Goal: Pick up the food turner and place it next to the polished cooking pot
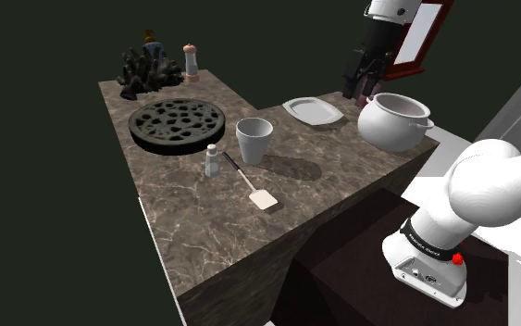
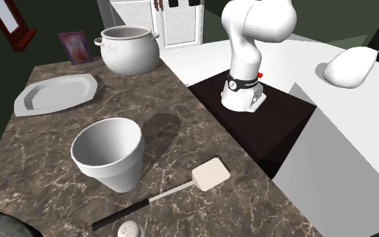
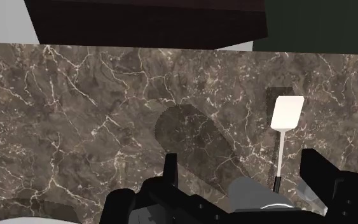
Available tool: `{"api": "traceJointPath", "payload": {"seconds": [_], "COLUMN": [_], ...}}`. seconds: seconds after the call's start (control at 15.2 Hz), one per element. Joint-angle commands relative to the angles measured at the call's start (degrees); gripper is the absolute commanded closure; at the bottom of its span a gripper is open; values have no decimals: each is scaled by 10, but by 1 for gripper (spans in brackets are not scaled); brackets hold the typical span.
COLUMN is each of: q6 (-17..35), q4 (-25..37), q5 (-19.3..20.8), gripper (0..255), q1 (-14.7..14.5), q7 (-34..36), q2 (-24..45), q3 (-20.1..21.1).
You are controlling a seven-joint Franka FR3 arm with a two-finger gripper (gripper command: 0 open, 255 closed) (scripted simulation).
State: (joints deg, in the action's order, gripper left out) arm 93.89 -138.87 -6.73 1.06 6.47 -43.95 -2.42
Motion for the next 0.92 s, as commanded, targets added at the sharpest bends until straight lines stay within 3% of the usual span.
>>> {"api": "traceJointPath", "payload": {"seconds": [0.0, 0.46, 0.86], "q6": [0, 138, 255], "q4": [0, -42, -43], "q5": [0, -24, -27], "gripper": [0, 0, 0], "q1": [0, -18, -27], "q7": [0, 63, 121], "q2": [0, 78, 180], "q3": [0, 69, 126]}}
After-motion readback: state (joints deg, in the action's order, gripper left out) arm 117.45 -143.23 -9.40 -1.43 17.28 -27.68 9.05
